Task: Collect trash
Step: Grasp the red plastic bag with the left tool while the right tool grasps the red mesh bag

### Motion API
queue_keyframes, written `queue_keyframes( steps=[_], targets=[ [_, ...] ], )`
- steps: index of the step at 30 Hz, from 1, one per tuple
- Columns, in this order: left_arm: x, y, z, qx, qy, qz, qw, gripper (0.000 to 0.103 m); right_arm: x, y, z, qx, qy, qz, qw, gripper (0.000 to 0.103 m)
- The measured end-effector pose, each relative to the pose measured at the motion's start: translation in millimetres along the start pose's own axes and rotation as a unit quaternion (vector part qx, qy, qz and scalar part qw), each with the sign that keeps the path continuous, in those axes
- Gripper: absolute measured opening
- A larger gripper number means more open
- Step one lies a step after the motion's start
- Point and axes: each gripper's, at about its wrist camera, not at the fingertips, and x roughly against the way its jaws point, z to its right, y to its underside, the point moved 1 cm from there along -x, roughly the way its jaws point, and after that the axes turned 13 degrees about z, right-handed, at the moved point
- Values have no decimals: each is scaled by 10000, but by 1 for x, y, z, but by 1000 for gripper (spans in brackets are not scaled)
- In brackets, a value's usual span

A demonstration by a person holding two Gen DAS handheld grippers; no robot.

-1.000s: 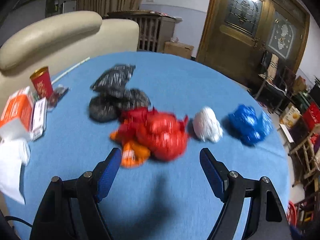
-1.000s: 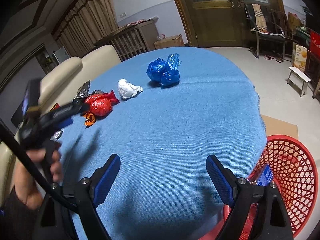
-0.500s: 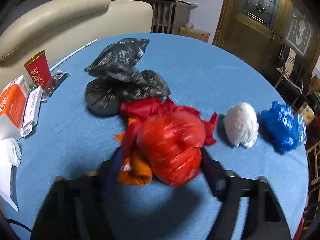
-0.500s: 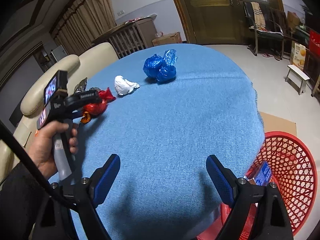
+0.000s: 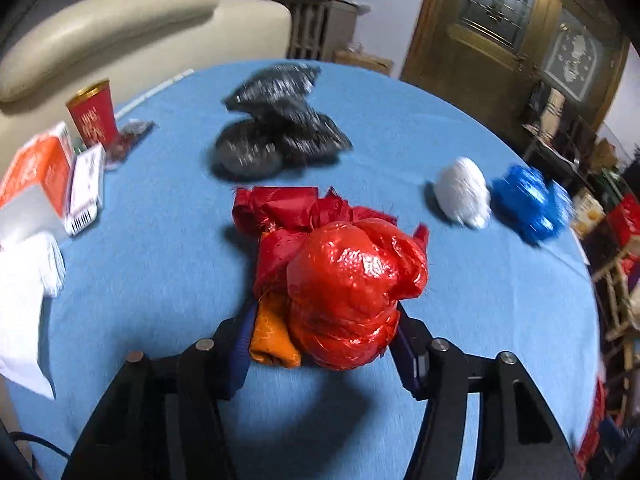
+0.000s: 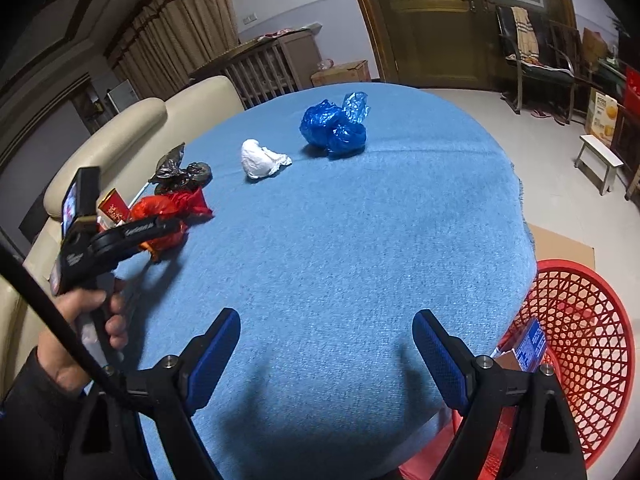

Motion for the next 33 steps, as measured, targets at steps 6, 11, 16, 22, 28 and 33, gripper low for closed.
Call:
queue_keyframes(
  steps=[6, 11, 16, 22, 28, 33],
  targets=[
    [26, 13, -1, -275, 56, 53, 9996, 71, 3, 0, -10, 127, -68, 1, 9999, 90],
    [39, 17, -12, -98, -4, 165, 9998, 77, 3, 1, -15, 176, -104, -19, 9998, 90],
    [32, 23, -16, -77, -73, 8, 9999, 78, 0, 1, -17, 178, -121, -57, 9998, 90],
    [50, 31, -21, 32, -34, 95, 9999, 78, 1, 1, -19, 224, -143, -48, 9996, 90],
    [56, 42, -25, -34, -103, 107, 9999, 81, -3, 3, -20, 192, -161, -109, 9996, 90],
    [57, 47, -20, -226, 210, 134, 9994, 45, -1, 4, -27, 301, -213, -103, 9993, 90]
  ],
)
